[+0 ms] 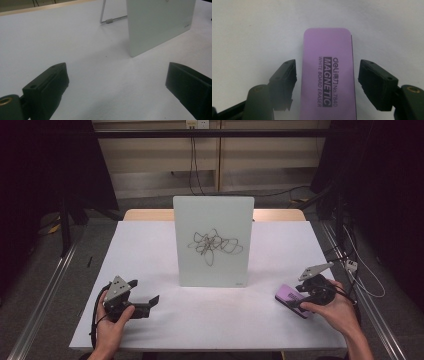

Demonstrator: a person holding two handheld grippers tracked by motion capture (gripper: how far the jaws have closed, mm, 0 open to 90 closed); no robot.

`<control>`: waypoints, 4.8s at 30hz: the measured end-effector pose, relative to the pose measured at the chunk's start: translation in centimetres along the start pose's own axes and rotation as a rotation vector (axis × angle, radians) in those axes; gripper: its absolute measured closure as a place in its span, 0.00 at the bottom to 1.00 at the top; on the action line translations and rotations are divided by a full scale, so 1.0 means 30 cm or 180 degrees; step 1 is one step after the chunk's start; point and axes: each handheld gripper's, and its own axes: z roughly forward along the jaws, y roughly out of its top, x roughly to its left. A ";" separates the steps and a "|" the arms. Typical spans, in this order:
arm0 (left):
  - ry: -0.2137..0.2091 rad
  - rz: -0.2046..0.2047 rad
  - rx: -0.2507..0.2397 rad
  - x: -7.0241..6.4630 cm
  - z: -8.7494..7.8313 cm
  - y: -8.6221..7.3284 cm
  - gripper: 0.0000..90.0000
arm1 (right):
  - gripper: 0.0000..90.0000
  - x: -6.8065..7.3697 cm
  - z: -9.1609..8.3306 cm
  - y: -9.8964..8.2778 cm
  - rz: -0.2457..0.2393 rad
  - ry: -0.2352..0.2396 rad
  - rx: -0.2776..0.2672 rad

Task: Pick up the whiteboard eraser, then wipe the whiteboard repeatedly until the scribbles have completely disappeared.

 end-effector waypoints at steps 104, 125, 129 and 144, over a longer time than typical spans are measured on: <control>0.0123 -0.0025 0.0056 0.018 -0.012 -0.022 0.05 | 0.46 0.217 -0.036 0.273 -0.0453 -0.0141 -0.1516; 0.0097 -0.0006 0.0061 0.017 -0.001 -0.016 0.05 | 0.46 0.237 -0.079 0.419 -0.0700 -0.0335 -0.1787; 0.0094 -0.0010 0.0077 0.020 0.003 -0.016 0.05 | 0.46 0.241 -0.079 0.440 -0.0739 -0.0375 -0.1830; 0.0111 0.0010 0.0078 0.012 0.001 -0.013 0.05 | 0.46 0.258 -0.084 0.512 -0.0906 -0.0485 -0.2024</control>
